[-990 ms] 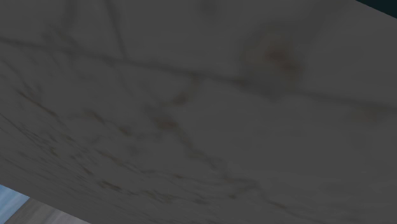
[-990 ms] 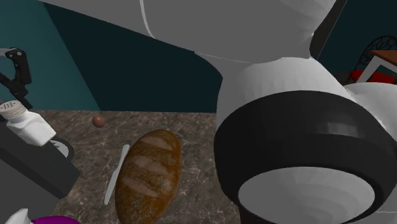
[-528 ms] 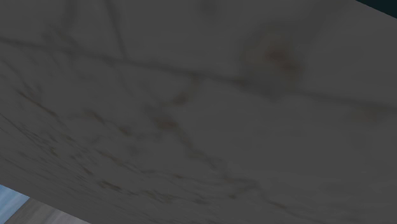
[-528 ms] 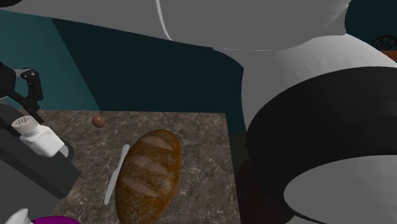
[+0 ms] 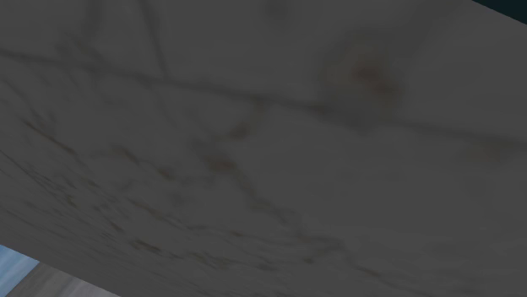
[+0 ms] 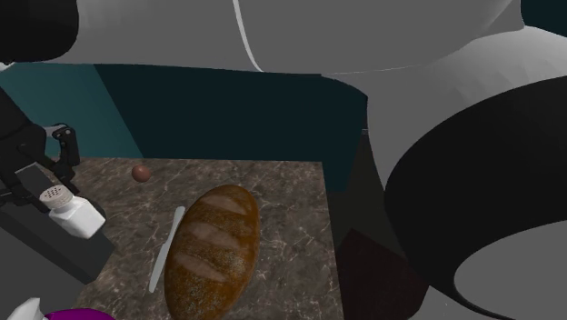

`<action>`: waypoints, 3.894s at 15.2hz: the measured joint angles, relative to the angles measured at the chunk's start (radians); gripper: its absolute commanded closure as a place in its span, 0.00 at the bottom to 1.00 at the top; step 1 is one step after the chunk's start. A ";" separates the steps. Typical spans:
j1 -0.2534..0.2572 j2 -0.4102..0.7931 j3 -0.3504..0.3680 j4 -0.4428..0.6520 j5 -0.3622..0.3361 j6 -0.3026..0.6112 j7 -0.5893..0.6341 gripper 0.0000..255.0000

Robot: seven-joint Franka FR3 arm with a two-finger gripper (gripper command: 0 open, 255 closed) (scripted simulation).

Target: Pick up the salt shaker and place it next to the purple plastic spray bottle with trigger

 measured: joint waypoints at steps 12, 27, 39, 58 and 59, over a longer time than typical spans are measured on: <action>-0.007 -0.029 -0.002 -0.204 0.004 0.175 0.000 1.00; -0.010 -0.013 -0.004 -0.384 0.000 0.372 0.005 1.00; -0.009 0.031 -0.007 -0.476 -0.010 0.507 0.011 1.00; -0.009 -0.002 -0.005 -0.402 -0.003 0.402 0.007 0.00; -0.009 -0.003 -0.004 -0.402 -0.002 0.400 0.007 0.00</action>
